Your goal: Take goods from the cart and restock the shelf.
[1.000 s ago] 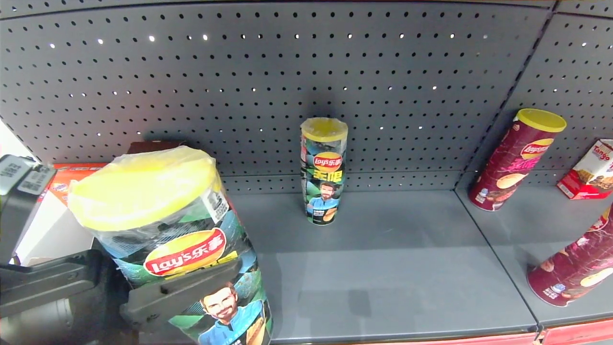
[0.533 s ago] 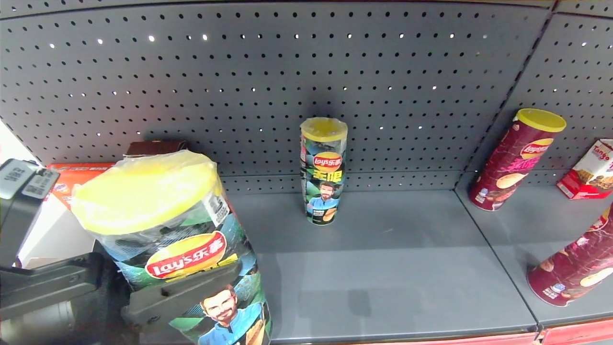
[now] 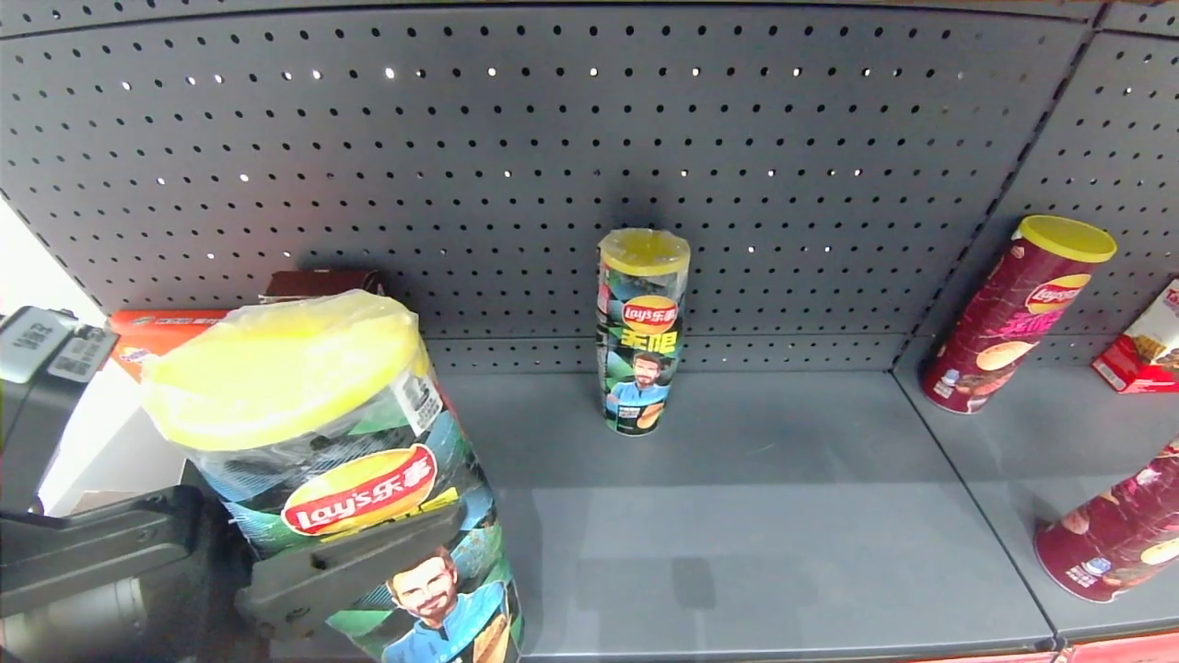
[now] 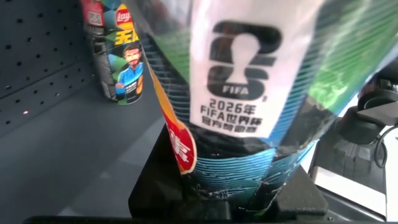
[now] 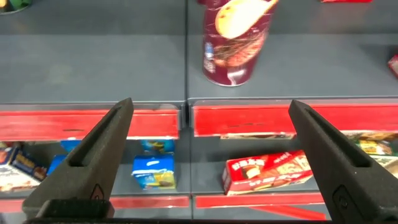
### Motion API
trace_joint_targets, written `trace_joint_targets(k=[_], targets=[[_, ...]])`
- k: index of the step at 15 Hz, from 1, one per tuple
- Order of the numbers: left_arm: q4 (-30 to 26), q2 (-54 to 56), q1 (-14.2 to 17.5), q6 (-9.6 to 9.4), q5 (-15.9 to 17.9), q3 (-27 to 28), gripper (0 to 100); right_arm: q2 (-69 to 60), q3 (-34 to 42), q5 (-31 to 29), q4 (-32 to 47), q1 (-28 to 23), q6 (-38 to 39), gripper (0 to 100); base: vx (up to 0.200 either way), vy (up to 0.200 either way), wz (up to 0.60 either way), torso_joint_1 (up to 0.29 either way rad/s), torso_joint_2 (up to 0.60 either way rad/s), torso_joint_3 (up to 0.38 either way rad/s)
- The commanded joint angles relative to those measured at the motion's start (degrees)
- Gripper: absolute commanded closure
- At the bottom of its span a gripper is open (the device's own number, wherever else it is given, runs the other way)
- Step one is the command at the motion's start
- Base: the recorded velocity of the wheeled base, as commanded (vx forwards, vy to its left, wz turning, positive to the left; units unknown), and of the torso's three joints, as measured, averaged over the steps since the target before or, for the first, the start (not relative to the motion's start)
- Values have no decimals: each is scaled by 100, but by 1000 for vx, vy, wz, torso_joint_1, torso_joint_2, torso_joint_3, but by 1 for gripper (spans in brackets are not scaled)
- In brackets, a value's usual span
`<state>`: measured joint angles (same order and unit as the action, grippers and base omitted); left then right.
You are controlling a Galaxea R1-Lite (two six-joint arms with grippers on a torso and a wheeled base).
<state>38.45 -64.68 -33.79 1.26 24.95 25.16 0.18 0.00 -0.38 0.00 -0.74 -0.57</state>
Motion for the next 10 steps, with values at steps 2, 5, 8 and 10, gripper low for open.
trace_joint_targets(k=[2,5,8,10], targets=[[5,-9,4,-3,1,6,100,175,0,73,0,101,-4,0,0,0,0,0,0,0],[5,-9,92,6,1,33,100,105,0,187,-26,48,40,0,0,0,0,0,0,0],[-4,52,198,33,18,94,100,1748,-2101,345,-9,312,602,0,0,0,0,0,0,0],[-4,79,206,24,1,6,100,2012,-2707,635,141,681,-110,0,0,0,0,0,0,0]])
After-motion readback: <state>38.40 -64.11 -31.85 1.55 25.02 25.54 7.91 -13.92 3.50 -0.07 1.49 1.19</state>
